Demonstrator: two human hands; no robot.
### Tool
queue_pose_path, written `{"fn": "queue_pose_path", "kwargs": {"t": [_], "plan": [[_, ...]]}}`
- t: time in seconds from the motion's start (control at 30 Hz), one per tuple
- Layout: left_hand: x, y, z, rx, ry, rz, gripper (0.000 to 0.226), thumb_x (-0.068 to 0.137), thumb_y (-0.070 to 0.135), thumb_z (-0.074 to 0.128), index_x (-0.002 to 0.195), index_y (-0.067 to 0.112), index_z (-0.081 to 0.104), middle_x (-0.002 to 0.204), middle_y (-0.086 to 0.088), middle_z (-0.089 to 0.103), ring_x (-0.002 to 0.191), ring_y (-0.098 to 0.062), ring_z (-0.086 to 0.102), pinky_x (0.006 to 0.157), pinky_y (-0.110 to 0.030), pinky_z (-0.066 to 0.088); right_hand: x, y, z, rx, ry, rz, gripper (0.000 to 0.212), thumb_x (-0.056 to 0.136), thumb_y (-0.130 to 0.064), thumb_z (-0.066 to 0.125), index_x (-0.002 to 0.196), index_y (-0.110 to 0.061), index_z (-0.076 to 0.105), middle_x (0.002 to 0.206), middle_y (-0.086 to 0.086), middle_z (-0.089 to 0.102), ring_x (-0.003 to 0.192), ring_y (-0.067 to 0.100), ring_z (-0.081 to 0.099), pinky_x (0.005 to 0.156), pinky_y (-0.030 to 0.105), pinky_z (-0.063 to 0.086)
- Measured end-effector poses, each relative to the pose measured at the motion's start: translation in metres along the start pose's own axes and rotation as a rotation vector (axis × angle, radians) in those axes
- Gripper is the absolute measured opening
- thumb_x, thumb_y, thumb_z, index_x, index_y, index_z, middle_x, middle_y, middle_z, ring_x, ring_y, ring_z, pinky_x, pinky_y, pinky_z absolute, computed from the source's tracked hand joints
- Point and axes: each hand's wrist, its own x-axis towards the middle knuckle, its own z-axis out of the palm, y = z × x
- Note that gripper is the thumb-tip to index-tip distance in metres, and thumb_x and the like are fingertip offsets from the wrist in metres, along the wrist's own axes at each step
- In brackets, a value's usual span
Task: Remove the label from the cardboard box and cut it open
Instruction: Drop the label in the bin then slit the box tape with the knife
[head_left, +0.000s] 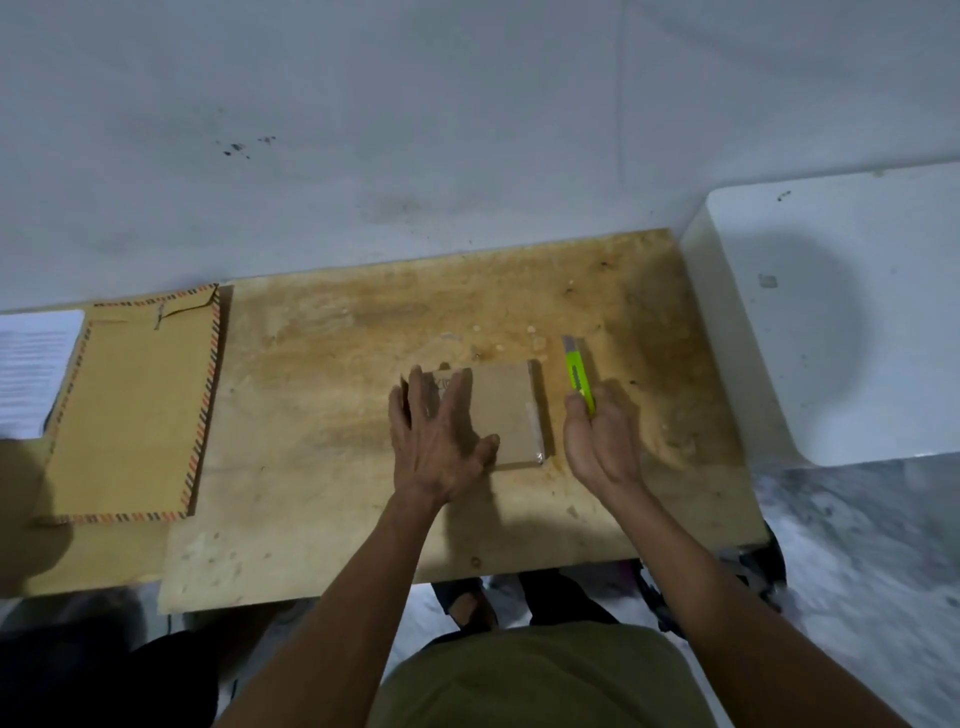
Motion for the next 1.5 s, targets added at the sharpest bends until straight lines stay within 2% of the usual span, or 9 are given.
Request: {"fn": "queue_pose_path", "kwargs": {"t": [0.13, 0.23, 0.3, 0.47, 0.7, 0.87, 1.0, 1.23, 1.5], "plan": [[0.002, 0.006, 0.0, 0.034, -0.093, 0.005, 0.097, 0.078, 0.082, 0.048, 0.156, 0.041, 0.007, 0.164, -0.005, -0.02, 0.147, -0.038, -0.027, 0.118, -0.06, 0.001, -0.018, 0.007, -0.005, -0.045, -0.019, -0.106, 0.028, 0.102, -0.032, 0.035, 0.126, -0.023, 0.044, 0.096, 0.011, 0.064, 0.09, 0.037, 0.062, 0.077, 0.044, 0.051], [-0.001, 0.007, 0.001, 0.01, -0.107, 0.0, 0.098, 0.08, 0.08, 0.047, 0.157, 0.039, 0.003, 0.164, -0.007, -0.024, 0.145, -0.035, -0.033, 0.119, -0.057, -0.004, -0.025, 0.007, -0.002, -0.052, -0.036, -0.135, 0.045, 0.104, -0.033, 0.032, 0.149, -0.031, 0.029, 0.123, 0.012, 0.063, 0.106, 0.037, 0.062, 0.085, 0.044, 0.052], [-0.002, 0.006, 0.006, -0.023, -0.122, -0.005, 0.104, 0.075, 0.086, 0.042, 0.157, 0.038, 0.0, 0.162, -0.009, -0.027, 0.143, -0.034, -0.036, 0.119, -0.055, -0.008, -0.025, 0.006, 0.0, -0.08, -0.055, -0.152, 0.047, 0.105, -0.034, 0.031, 0.152, -0.033, 0.027, 0.122, 0.014, 0.065, 0.103, 0.035, 0.063, 0.082, 0.04, 0.052], [-0.001, 0.004, 0.009, -0.039, -0.121, 0.006, 0.111, 0.065, 0.091, 0.023, 0.157, 0.036, -0.003, 0.161, -0.011, -0.03, 0.142, -0.034, -0.039, 0.117, -0.05, -0.014, -0.021, -0.002, 0.006, -0.148, -0.059, -0.191, 0.047, 0.105, -0.031, 0.031, 0.152, -0.036, 0.026, 0.107, 0.018, 0.068, 0.093, 0.037, 0.061, 0.073, 0.036, 0.047], [-0.001, 0.004, 0.008, -0.003, -0.14, 0.008, 0.098, 0.084, 0.076, 0.045, 0.157, 0.035, -0.005, 0.16, -0.012, -0.031, 0.138, -0.032, -0.043, 0.118, -0.049, -0.015, -0.012, -0.01, 0.014, -0.209, -0.067, -0.176, 0.048, 0.105, -0.028, 0.032, 0.153, -0.031, 0.027, 0.102, 0.016, 0.068, 0.096, 0.035, 0.062, 0.078, 0.039, 0.052], [-0.002, 0.004, 0.009, -0.006, -0.13, 0.014, 0.096, 0.085, 0.075, 0.045, 0.157, 0.035, -0.005, 0.161, -0.013, -0.03, 0.135, -0.03, -0.046, 0.118, -0.047, -0.015, -0.012, -0.013, 0.017, -0.232, -0.044, -0.174, 0.047, 0.104, -0.026, 0.034, 0.151, -0.029, 0.03, 0.1, 0.017, 0.07, 0.091, 0.038, 0.065, 0.073, 0.037, 0.051], [-0.002, 0.004, 0.009, 0.007, -0.127, 0.021, 0.096, 0.086, 0.074, 0.044, 0.158, 0.033, -0.005, 0.161, -0.014, -0.029, 0.133, -0.03, -0.046, 0.118, -0.047, -0.016, -0.013, -0.015, 0.018, -0.272, -0.033, -0.174, 0.049, 0.102, -0.022, 0.038, 0.15, -0.028, 0.032, 0.092, 0.019, 0.071, 0.082, 0.038, 0.067, 0.07, 0.043, 0.057], [-0.001, 0.005, 0.009, -0.007, -0.143, 0.017, 0.096, 0.086, 0.075, 0.041, 0.158, 0.032, -0.007, 0.16, -0.013, -0.031, 0.134, -0.031, -0.046, 0.118, -0.05, -0.014, -0.009, -0.021, 0.02, -0.381, -0.052, -0.189, 0.05, 0.097, -0.011, 0.043, 0.145, -0.021, 0.037, 0.094, 0.019, 0.071, 0.082, 0.038, 0.069, 0.068, 0.042, 0.059], [-0.001, 0.006, 0.008, 0.001, -0.15, 0.007, 0.096, 0.087, 0.075, 0.04, 0.157, 0.031, -0.008, 0.159, -0.013, -0.033, 0.134, -0.031, -0.046, 0.118, -0.05, -0.015, -0.024, -0.01, 0.012, -0.429, -0.101, -0.203, 0.041, 0.094, -0.011, 0.043, 0.135, -0.019, 0.046, 0.1, 0.02, 0.068, 0.088, 0.04, 0.065, 0.062, 0.033, 0.044]]}}
